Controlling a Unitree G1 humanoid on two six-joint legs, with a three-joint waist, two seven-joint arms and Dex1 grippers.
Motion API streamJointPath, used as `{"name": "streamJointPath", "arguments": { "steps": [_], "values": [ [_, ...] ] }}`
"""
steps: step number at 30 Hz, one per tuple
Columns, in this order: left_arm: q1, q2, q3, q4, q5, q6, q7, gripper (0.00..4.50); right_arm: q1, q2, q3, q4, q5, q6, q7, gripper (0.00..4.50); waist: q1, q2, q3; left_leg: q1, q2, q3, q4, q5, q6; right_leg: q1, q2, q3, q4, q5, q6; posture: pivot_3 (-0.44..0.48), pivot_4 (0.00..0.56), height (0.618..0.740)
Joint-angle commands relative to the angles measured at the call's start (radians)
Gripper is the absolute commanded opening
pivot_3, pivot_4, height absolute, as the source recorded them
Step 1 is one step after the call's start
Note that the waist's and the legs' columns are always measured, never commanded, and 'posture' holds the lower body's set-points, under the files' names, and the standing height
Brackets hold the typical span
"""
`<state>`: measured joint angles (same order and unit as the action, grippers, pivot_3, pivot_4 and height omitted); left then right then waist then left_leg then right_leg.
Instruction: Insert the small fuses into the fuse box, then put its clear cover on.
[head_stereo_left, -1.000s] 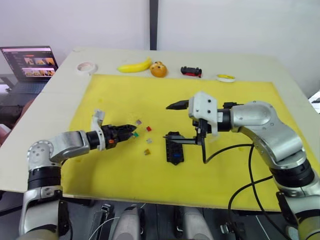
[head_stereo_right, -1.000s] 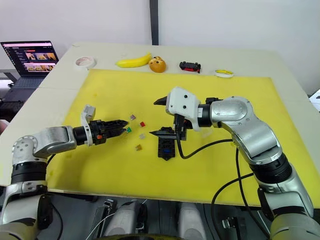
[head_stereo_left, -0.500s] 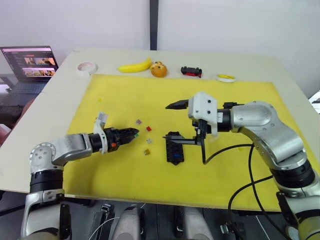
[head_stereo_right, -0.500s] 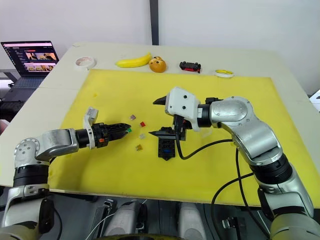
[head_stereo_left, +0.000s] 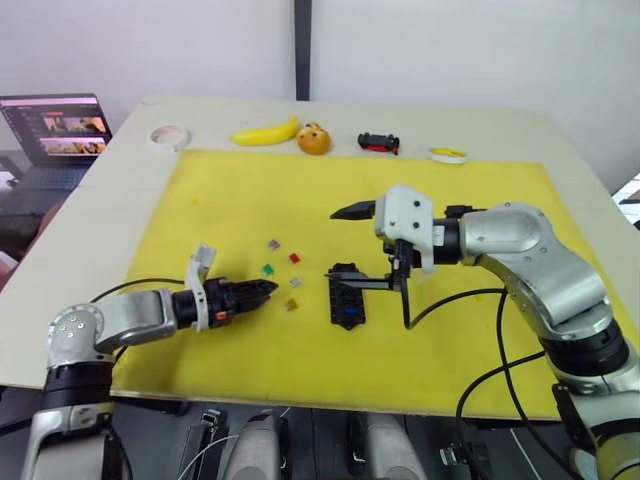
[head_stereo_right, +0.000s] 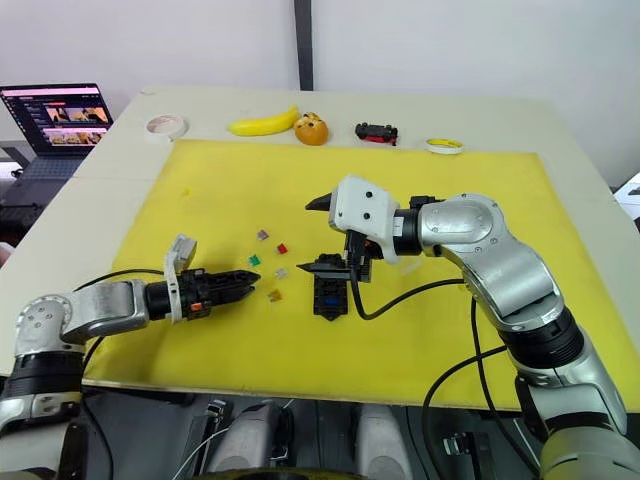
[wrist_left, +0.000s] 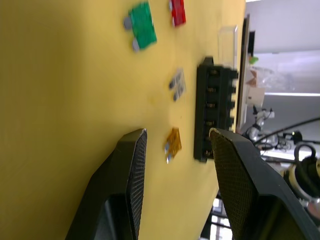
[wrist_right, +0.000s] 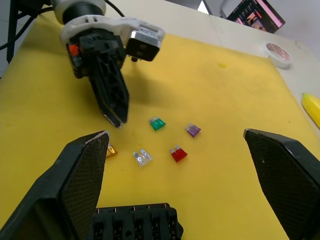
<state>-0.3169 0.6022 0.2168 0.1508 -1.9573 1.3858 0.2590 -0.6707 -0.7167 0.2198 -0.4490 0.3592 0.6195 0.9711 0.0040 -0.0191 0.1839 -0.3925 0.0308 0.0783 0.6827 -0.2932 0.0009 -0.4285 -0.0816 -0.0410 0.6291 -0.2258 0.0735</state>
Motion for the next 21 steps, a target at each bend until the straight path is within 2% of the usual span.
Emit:
{"name": "streamJointPath", "arguments": {
  "steps": [1, 8, 21],
  "values": [
    [0.020, 0.015, -0.039, -0.024, -0.015, 0.001, -0.034, 2.13, 0.008, -0.016, -0.026, -0.051, 0.014, 0.015, 0.000, 4.50, 0.001, 0.000, 0.000, 0.000, 0.000, 0.000, 0.000, 0.000, 0.000, 0.000, 0.000, 0.000, 0.000, 0.000, 0.000, 0.000, 0.150, 0.737],
    [0.009, 0.020, -0.090, -0.031, -0.015, -0.012, -0.063, 2.13, 0.086, -0.103, -0.035, -0.112, 0.050, 0.031, 0.069, 4.50, 0.007, 0.000, 0.000, 0.000, 0.000, 0.000, 0.000, -0.002, 0.003, 0.000, -0.002, 0.000, -0.001, 0.000, -0.001, 0.000, 0.150, 0.737],
    [-0.011, 0.007, -0.155, -0.044, -0.015, -0.034, -0.065, 2.13, 0.079, -0.108, -0.031, -0.107, 0.029, 0.021, 0.048, 4.50, 0.009, 0.000, 0.000, -0.001, -0.001, 0.000, 0.000, -0.002, 0.004, 0.000, -0.003, 0.000, -0.002, -0.001, -0.001, 0.000, 0.150, 0.737]
  ]
}}
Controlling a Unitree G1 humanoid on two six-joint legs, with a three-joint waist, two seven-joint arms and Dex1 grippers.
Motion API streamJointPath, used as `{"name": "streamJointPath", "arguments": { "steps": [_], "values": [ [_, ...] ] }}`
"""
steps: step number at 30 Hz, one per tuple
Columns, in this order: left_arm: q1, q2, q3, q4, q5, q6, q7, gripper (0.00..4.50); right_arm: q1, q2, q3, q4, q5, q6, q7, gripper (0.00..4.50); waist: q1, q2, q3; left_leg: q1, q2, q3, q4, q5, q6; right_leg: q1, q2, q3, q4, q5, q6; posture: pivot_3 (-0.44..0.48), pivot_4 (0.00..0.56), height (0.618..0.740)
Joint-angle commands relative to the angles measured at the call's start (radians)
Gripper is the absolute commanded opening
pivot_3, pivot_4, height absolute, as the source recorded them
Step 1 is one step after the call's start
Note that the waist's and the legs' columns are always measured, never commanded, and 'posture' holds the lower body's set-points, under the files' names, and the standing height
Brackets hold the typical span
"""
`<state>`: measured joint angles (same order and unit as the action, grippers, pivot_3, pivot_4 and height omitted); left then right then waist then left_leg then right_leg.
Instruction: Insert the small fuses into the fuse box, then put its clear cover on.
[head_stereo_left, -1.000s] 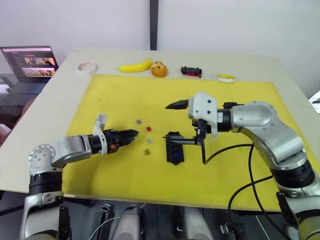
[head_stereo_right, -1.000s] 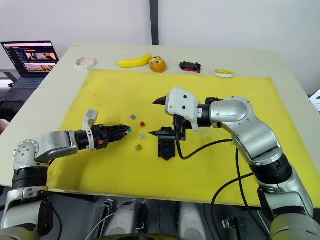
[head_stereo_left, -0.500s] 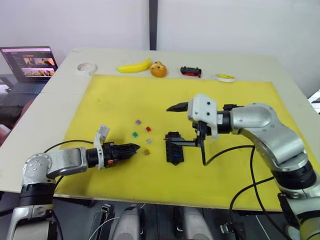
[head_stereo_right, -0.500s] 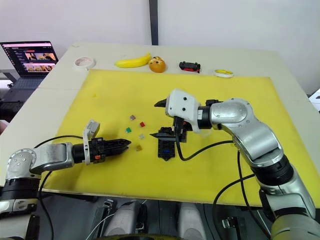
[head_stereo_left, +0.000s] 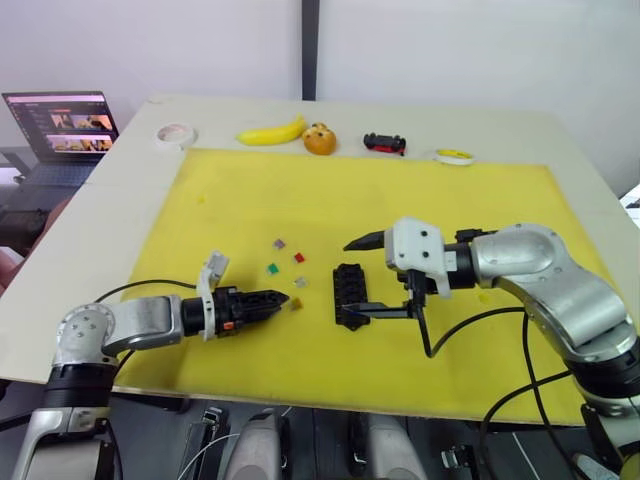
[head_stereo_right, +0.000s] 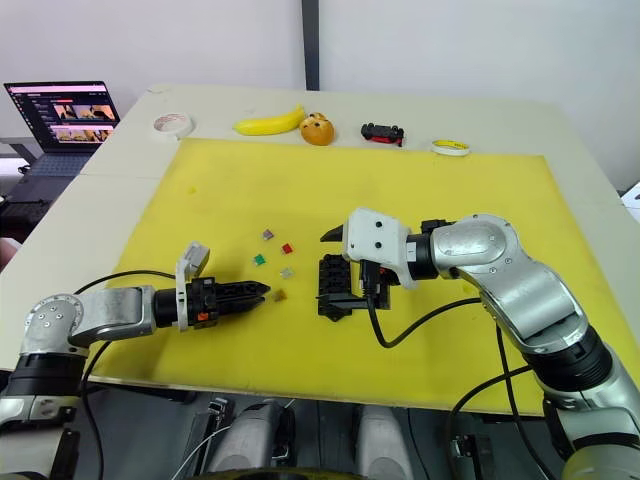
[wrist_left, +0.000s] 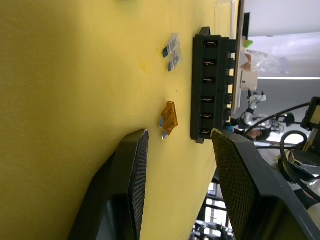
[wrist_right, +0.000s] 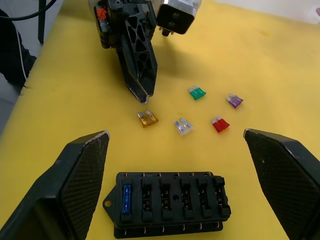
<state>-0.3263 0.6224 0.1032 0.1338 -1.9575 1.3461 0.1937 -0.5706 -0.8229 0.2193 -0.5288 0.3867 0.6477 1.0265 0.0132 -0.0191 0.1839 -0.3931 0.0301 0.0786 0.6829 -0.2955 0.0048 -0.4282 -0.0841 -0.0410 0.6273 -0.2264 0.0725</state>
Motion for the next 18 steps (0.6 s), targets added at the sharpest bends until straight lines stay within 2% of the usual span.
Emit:
{"name": "streamJointPath", "arguments": {
  "steps": [1, 11, 18],
  "values": [
    [-0.004, -0.016, -0.046, -0.030, -0.015, 0.004, 0.001, 2.13, -0.021, -0.001, -0.029, -0.028, 0.001, -0.007, -0.008, 4.50, 0.000, 0.000, 0.000, 0.000, 0.000, 0.000, 0.000, 0.000, 0.000, 0.000, 0.000, 0.000, 0.000, 0.000, 0.000, 0.000, 0.150, 0.737],
    [-0.007, -0.047, -0.064, -0.056, -0.015, -0.028, 0.032, 2.13, -0.023, 0.000, -0.028, -0.030, 0.003, -0.004, -0.015, 4.50, 0.001, 0.000, 0.000, 0.000, -0.002, 0.000, 0.000, 0.000, 0.001, 0.000, -0.003, 0.000, 0.000, 0.000, 0.000, 0.000, 0.150, 0.737],
    [0.015, -0.056, -0.060, -0.069, -0.015, -0.078, 0.106, 2.13, -0.022, 0.000, -0.028, -0.032, 0.005, -0.004, -0.016, 4.50, 0.001, 0.000, 0.000, 0.000, -0.002, 0.000, 0.000, -0.001, 0.001, 0.001, -0.003, 0.000, 0.000, 0.000, 0.000, 0.000, 0.150, 0.737]
  ]
}}
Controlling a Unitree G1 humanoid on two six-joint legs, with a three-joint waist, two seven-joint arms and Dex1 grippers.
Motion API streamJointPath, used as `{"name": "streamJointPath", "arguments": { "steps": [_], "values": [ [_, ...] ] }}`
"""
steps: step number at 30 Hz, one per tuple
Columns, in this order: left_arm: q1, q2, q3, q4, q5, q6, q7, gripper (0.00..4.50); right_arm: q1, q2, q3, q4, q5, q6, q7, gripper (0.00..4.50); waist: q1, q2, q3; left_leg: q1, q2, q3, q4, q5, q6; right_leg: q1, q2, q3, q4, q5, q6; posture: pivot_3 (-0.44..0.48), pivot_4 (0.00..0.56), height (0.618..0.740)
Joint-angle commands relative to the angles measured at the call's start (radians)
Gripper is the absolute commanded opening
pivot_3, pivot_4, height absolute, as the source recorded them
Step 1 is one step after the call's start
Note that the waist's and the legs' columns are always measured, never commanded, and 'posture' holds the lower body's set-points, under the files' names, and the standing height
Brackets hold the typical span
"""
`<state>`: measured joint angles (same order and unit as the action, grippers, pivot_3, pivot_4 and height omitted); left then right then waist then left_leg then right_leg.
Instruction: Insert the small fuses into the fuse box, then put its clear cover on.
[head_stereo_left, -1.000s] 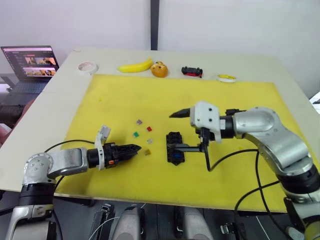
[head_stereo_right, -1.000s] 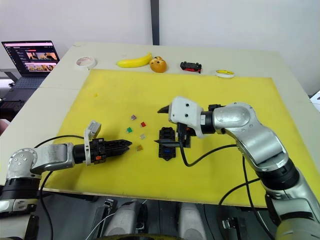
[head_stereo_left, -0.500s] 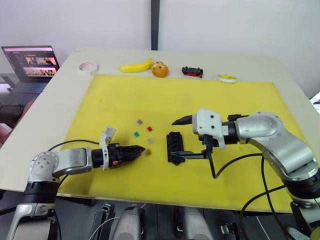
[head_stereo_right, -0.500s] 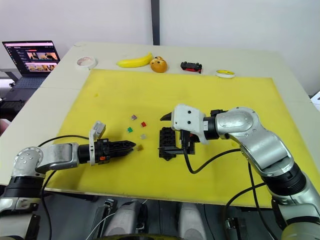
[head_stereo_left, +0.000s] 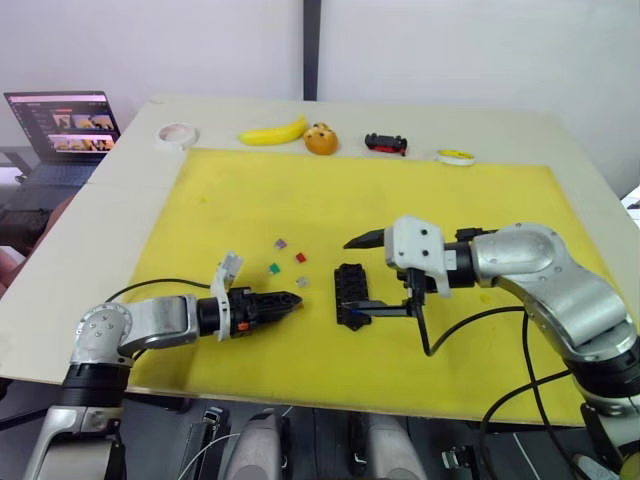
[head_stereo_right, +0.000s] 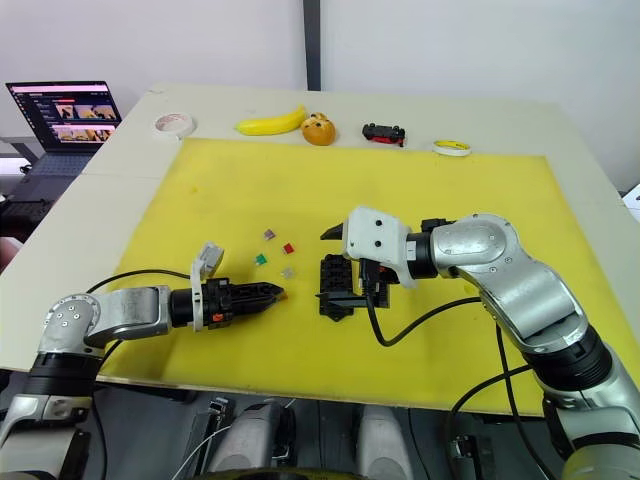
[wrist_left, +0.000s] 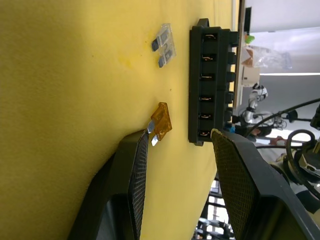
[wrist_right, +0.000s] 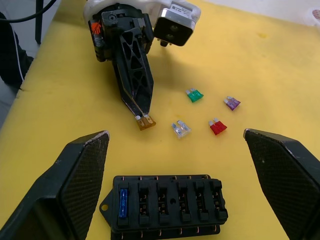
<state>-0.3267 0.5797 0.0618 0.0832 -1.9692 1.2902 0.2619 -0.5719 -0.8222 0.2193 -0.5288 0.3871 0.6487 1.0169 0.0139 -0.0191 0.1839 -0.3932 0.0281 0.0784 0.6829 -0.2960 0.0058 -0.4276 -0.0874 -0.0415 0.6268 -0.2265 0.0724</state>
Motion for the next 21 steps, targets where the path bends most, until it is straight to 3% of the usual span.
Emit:
{"name": "streamJointPath", "arguments": {
  "steps": [1, 9, 21],
  "values": [
    [0.020, -0.017, -0.018, -0.022, -0.003, -0.028, 0.045, 2.13, -0.021, 0.000, -0.028, -0.033, 0.004, -0.005, -0.007, 4.50, 0.000, 0.000, 0.000, 0.000, 0.000, 0.000, 0.000, 0.000, 0.000, 0.000, 0.000, 0.000, 0.000, 0.000, 0.000, 0.000, 0.150, 0.737],
    [0.034, -0.085, -0.010, -0.069, -0.003, -0.089, 0.096, 2.13, -0.028, 0.004, -0.027, -0.037, 0.009, 0.000, -0.008, 4.50, 0.002, 0.000, 0.000, 0.000, -0.001, -0.001, 0.000, 0.000, 0.000, 0.001, -0.001, 0.000, -0.001, 0.000, 0.000, 0.000, 0.150, 0.737],
    [0.071, -0.074, -0.010, -0.107, -0.003, -0.106, 0.109, 2.13, -0.022, 0.004, -0.026, -0.038, 0.008, -0.006, -0.005, 4.50, 0.000, 0.000, 0.000, 0.000, -0.001, -0.001, 0.000, -0.001, 0.001, 0.002, -0.001, 0.000, -0.003, 0.000, 0.000, 0.000, 0.150, 0.737]
  ]
}}
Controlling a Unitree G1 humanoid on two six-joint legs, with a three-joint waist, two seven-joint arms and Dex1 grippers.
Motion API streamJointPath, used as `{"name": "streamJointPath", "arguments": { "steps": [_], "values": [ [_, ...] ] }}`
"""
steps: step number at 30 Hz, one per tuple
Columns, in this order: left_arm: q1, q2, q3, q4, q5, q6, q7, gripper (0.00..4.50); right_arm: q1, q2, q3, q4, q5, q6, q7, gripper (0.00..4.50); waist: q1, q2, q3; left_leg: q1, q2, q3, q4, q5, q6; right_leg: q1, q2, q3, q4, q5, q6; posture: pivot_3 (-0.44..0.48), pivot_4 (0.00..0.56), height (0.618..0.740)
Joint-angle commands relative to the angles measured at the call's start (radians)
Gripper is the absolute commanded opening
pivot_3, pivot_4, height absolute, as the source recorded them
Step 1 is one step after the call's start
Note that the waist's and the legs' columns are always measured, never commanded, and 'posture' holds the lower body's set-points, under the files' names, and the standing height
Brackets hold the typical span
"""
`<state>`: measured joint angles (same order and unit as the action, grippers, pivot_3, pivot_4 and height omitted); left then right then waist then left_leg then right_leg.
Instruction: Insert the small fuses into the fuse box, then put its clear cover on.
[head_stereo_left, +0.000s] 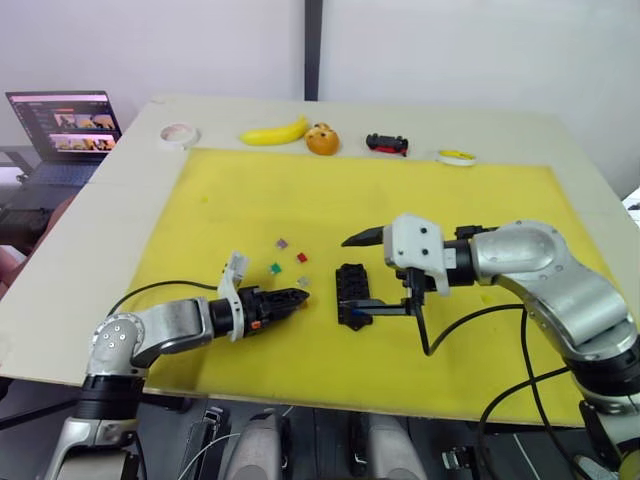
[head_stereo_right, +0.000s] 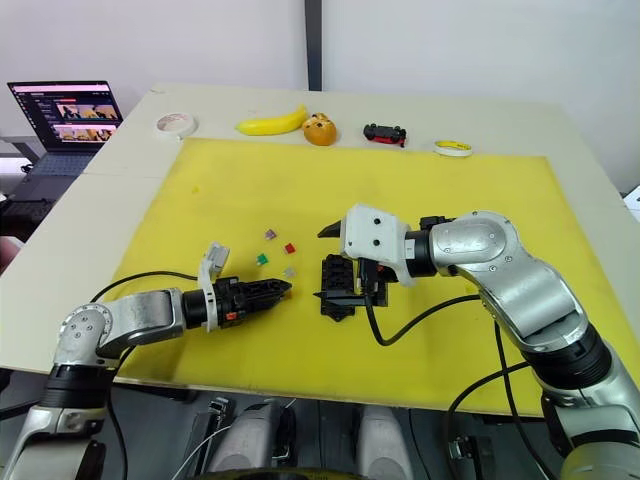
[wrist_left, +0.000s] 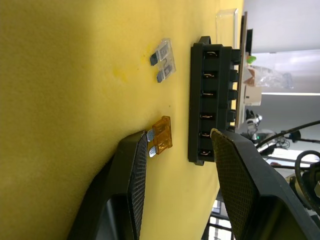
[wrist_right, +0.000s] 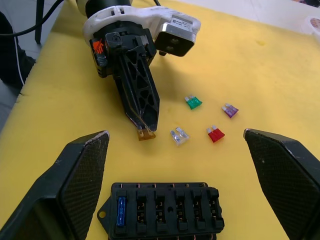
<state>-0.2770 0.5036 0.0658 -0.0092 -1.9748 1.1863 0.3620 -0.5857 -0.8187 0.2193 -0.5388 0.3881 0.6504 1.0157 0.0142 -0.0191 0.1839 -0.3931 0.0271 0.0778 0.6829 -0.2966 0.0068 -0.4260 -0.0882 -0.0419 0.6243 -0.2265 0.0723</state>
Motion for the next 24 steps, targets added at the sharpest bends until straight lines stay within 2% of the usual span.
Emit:
{"name": "streamJointPath", "arguments": {
  "steps": [1, 3, 24],
  "values": [
    [0.023, 0.004, -0.014, -0.018, 0.003, -0.004, 0.009, 1.86, -0.009, 0.001, -0.025, -0.028, 0.006, -0.008, -0.004, 4.50, -0.001, 0.000, 0.000, 0.000, 0.000, 0.000, 0.000, 0.000, 0.000, 0.000, 0.000, 0.000, 0.000, 0.000, 0.000, 0.000, 0.150, 0.737],
    [0.028, 0.009, -0.015, -0.027, 0.003, -0.002, -0.001, 1.33, -0.009, 0.000, -0.026, -0.029, 0.007, -0.008, -0.003, 4.50, -0.001, 0.000, 0.000, 0.000, 0.000, 0.000, 0.000, 0.000, 0.000, 0.000, 0.000, 0.000, 0.000, 0.000, 0.000, 0.000, 0.150, 0.737],
    [0.051, 0.050, -0.043, -0.042, 0.003, -0.019, 0.003, 1.33, -0.012, 0.001, -0.031, -0.044, 0.019, 0.016, -0.013, 4.50, -0.005, 0.000, 0.000, 0.000, 0.002, 0.000, -0.001, 0.000, 0.000, 0.000, 0.001, 0.000, -0.002, 0.000, 0.000, 0.000, 0.150, 0.737]
  ]
}}
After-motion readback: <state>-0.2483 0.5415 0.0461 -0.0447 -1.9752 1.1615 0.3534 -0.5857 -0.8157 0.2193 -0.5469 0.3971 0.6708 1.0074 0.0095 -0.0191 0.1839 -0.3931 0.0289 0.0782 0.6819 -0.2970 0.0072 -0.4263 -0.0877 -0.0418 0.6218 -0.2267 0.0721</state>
